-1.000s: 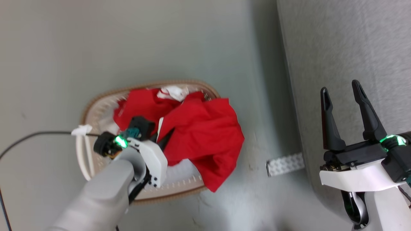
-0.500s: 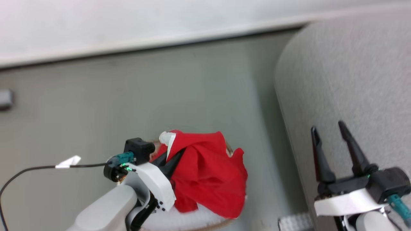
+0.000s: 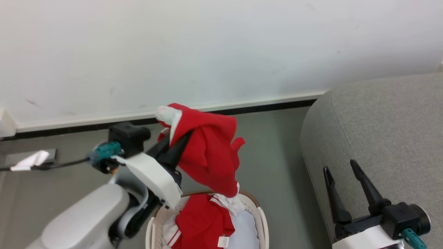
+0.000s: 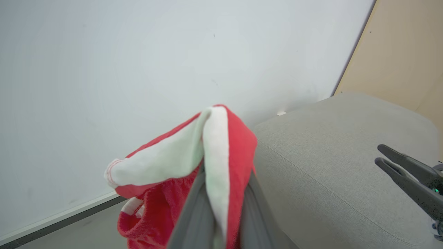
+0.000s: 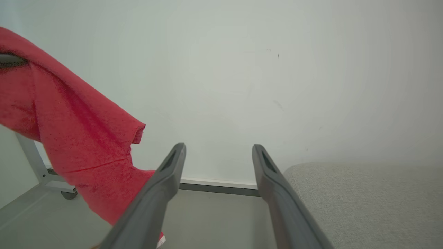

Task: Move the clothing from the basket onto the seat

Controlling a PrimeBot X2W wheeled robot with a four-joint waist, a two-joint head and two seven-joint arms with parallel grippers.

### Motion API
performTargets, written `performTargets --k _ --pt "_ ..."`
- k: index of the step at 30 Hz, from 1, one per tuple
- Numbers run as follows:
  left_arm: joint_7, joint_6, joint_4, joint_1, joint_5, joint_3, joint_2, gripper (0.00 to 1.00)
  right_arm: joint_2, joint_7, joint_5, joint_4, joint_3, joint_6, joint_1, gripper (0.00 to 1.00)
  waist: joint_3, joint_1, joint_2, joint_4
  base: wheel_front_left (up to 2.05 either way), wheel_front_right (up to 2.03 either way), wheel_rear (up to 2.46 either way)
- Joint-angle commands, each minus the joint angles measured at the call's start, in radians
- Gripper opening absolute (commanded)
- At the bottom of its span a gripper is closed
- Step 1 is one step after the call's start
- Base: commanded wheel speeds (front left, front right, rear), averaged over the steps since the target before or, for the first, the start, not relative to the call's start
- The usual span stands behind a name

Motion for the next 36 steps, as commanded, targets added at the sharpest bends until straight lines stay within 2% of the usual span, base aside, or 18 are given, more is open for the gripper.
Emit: performTargets --k 1,8,14,16,25,30,36 --pt "0.004 0.012 -0.015 -0.017 0.003 0.014 0.012 0.0 -0.008 0.0 0.007 0.007 0.006 -0.002 0.016 1.0 -0.03 0.0003 0.0 0.008 0.0 0.0 0.0" --pt "0.054 0.055 -0.075 -0.093 0.016 0.053 0.046 0.0 -0.025 0.0 0.017 0.016 0.045 -0.002 0.02 1.0 -0.065 0.0003 0.0 0.015 0.0 0.0 0.0" --pt "0.084 0.073 -0.12 -0.121 0.005 0.062 0.042 0.0 -0.04 0.0 -0.006 -0.001 0.097 -0.002 0.025 1.0 -0.08 0.0003 0.0 0.022 0.0 0.0 0.0" --pt "0.09 0.076 -0.13 -0.122 0.006 0.058 0.042 0.0 -0.057 0.0 -0.04 -0.01 0.131 -0.002 0.023 1.0 -0.082 0.0003 0.0 0.026 0.0 0.0 0.0" --pt "0.098 0.09 -0.155 -0.115 0.014 0.04 0.023 0.0 -0.062 0.0 -0.133 -0.032 0.293 -0.002 -0.056 1.0 -0.084 0.0003 0.0 0.033 0.0 0.0 0.0" --pt "0.099 0.085 -0.159 -0.115 0.016 0.029 0.009 0.0 -0.038 0.0 -0.191 0.053 0.376 -0.002 -0.168 1.0 -0.077 0.0003 0.0 0.039 0.0 0.0 0.0" --pt "0.103 0.073 -0.149 -0.13 0.016 0.012 -0.018 0.0 0.001 0.0 -0.29 0.245 0.438 -0.002 -0.334 1.0 -0.072 0.0003 0.0 0.053 0.0 0.0 0.0"
